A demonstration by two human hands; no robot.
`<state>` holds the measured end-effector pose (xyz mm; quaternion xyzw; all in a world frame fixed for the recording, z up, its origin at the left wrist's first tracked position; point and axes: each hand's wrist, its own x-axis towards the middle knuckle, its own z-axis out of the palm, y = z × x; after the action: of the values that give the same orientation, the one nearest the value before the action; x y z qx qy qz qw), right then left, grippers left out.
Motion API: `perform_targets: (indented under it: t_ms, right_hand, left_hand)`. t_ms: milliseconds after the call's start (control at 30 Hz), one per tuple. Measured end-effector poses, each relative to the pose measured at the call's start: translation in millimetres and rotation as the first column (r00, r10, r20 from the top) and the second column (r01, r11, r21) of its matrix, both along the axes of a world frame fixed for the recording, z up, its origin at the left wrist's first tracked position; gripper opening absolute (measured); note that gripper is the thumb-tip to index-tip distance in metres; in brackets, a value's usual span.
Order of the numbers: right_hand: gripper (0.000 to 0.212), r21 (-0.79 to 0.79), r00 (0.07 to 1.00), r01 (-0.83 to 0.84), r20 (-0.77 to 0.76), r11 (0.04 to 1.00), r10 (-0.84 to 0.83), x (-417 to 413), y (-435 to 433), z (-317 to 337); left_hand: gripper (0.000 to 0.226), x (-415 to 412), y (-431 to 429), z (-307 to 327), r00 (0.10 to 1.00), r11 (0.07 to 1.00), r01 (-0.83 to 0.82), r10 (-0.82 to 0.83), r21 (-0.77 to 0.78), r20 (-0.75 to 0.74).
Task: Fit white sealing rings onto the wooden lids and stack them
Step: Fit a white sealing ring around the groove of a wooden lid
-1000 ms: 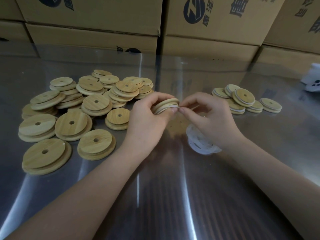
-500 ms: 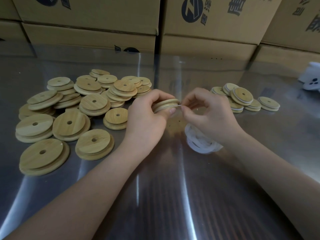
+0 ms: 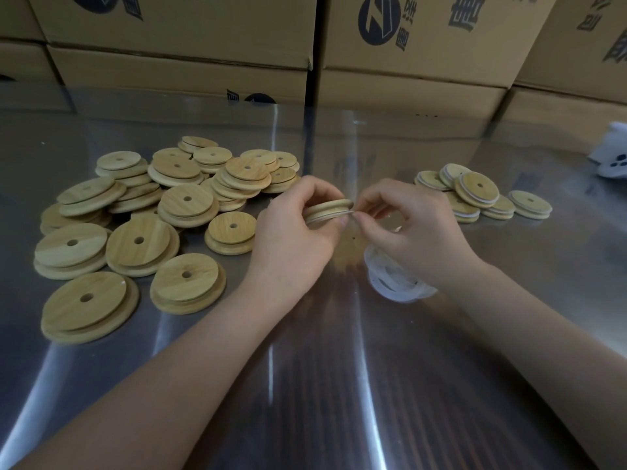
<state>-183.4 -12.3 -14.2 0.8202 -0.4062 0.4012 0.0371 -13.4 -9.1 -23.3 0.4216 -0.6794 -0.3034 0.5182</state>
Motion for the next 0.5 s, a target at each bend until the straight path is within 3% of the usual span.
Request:
perform_targets:
  t_ms: [267, 500]
  right_hand:
    - [0.005, 0.174, 0.979, -0.043, 0.202, 0.984, 0.007, 2.7, -0.9, -4.4]
    - [0.003, 0.150, 0.969, -0.023, 0.246, 0.988, -0.015, 4.3, -0.2, -5.0]
  left_hand:
    - [0.018, 1.3, -2.9, 0.3, 0.988, 0.999, 0.017, -0.011, 0.039, -0.155]
    - [0.015, 0.4, -3.8, 1.0, 0.979, 0.996, 0.058, -0.043, 0.071, -0.197]
